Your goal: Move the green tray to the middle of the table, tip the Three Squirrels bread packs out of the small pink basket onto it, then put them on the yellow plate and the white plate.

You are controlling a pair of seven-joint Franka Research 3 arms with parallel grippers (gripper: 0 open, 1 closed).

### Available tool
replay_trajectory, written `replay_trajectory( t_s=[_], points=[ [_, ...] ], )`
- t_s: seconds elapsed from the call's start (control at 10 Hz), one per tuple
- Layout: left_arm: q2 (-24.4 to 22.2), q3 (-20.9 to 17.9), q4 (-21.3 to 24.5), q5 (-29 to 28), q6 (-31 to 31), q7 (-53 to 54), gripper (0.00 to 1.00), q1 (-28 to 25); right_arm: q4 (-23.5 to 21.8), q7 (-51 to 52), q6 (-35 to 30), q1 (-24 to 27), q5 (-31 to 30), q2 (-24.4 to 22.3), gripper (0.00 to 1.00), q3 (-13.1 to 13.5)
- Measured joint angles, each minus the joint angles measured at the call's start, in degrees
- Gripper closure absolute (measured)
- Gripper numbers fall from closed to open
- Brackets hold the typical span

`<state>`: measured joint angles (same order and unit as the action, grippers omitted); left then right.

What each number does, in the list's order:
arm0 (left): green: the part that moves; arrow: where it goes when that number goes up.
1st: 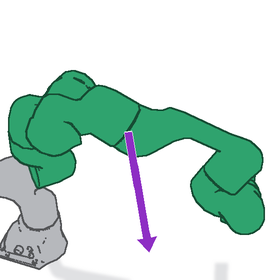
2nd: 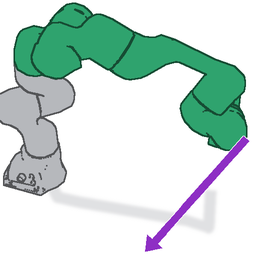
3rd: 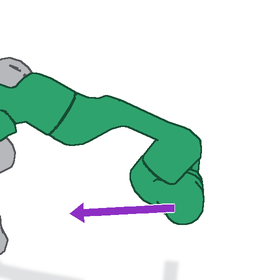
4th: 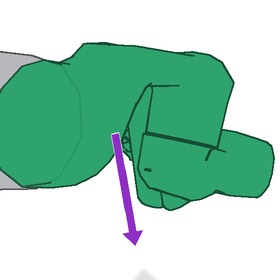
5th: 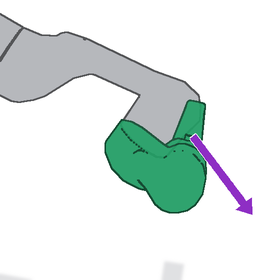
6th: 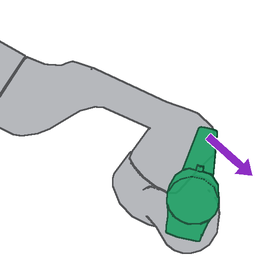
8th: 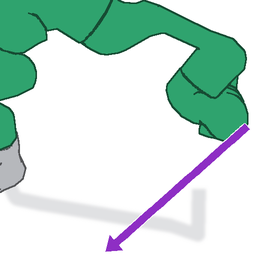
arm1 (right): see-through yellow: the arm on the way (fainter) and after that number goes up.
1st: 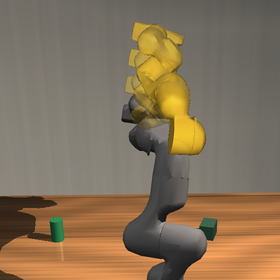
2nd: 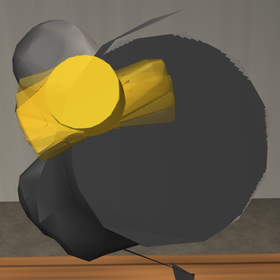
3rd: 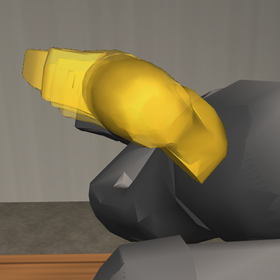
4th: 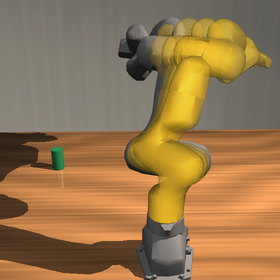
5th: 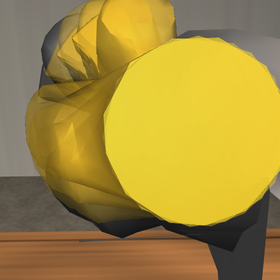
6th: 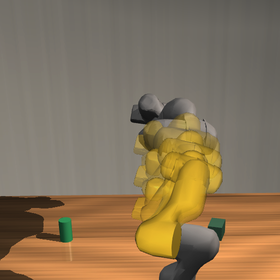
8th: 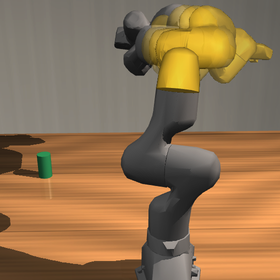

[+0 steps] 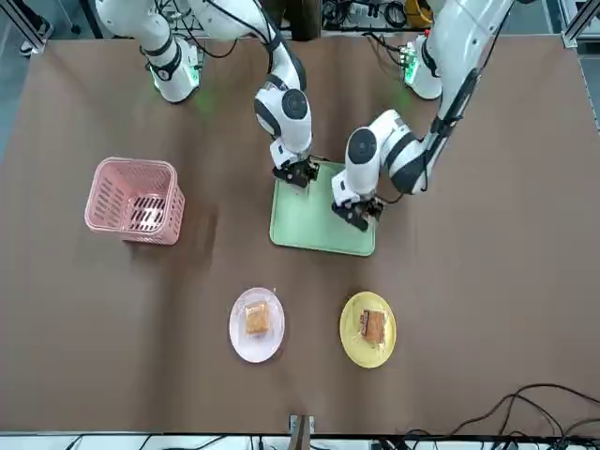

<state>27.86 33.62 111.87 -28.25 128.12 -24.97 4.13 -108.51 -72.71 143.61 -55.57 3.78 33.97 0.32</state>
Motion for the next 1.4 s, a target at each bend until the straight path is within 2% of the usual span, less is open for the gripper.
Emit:
replay_trajectory(
  t_s=[0.3,0.5,0.6,0.7,0.8,1.0,1.2,1.4],
  points=[
    [0.3,-0.2,-8.9,0.0,-0.5,0.0,0.52,-3.2,3.7,3.8,0.0,3.7,-0.2,-0.4,0.43,2.5],
    [2.8,-1.3,-16.6,0.0,-0.5,0.0,0.52,-3.9,7.9,11.5,-0.1,10.2,-0.2,-0.7,0.44,3.4],
    [4.9,-1.8,-20.0,0.0,-0.5,0.0,0.52,-3.9,10.0,15.7,-0.4,13.6,-0.3,-0.7,0.51,3.5],
    [7.2,-2.2,-22.8,0.0,-0.4,0.0,0.52,-3.9,12.4,20.2,-1.8,16.7,-0.3,-0.7,0.51,3.5],
    [9.1,-3.0,-25.2,0.0,0.1,0.0,0.52,-3.6,16.3,24.4,-6.2,19.4,-0.3,-0.4,0.51,3.5],
    [12.1,-6.1,-29.7,0.0,2.1,0.0,0.52,-2.0,27.8,28.4,-17.0,22.4,-0.3,3.3,0.55,3.4],
    [13.8,-10.3,-32.3,0.0,6.0,0.0,0.51,1.3,37.9,28.8,-19.5,23.6,-0.3,10.5,0.55,3.4],
    [15.0,-12.0,-32.7,0.0,9.7,0.0,0.50,2.4,45.9,31.0,-19.4,24.4,-0.5,18.3,0.55,3.4]
  ],
)
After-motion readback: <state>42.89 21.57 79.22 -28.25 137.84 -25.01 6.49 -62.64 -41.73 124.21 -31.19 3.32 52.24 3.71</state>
